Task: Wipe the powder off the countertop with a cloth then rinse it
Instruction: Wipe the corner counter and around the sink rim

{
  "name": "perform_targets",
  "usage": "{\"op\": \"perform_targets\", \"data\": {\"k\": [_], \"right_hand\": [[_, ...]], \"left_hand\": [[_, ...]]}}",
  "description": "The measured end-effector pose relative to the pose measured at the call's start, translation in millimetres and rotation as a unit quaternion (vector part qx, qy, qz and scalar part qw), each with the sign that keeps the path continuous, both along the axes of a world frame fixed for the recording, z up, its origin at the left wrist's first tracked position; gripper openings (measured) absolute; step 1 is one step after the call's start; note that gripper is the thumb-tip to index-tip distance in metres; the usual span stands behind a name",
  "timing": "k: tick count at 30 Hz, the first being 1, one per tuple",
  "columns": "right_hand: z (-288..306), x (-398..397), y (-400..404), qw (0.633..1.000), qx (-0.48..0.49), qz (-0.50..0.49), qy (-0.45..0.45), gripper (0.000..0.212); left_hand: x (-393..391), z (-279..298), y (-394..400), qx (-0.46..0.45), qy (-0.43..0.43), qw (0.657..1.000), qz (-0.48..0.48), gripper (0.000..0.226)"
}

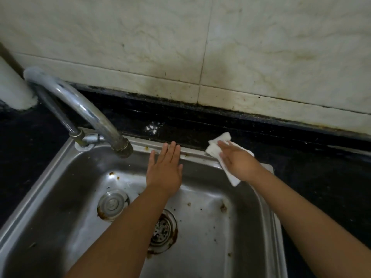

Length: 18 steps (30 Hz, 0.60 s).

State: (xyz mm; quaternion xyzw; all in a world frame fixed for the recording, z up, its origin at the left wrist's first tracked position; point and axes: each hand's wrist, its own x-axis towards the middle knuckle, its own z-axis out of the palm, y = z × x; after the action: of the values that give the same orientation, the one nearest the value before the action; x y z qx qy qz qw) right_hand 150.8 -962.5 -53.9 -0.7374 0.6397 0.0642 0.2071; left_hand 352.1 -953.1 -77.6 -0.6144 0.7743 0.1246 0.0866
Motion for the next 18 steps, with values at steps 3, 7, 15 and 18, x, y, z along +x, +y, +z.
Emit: {"op": "perform_targets", "data": {"k": [3, 7, 15, 18], "right_hand": [[12, -16, 3, 0.998, 0.012, -0.065, 0.023, 0.048], [14, 32, -21, 0.999, 0.029, -0.025, 0.035, 0.045], [8, 15, -9, 1.0, 0.003, -0.011, 0.013, 0.051], [10, 37, -14, 1.0, -0.02, -0.012, 0.012, 0.048]], "left_hand": [[-1, -1, 1, 0.001, 0.011, 1.0, 0.004, 0.055], [0, -1, 1, -0.013, 0.013, 1.0, -0.002, 0.057], [51, -13, 35, -0.032, 0.003, 0.999, 0.017, 0.06], [86, -15, 49, -0.029, 0.012, 0.998, 0.047, 0.055]]}}
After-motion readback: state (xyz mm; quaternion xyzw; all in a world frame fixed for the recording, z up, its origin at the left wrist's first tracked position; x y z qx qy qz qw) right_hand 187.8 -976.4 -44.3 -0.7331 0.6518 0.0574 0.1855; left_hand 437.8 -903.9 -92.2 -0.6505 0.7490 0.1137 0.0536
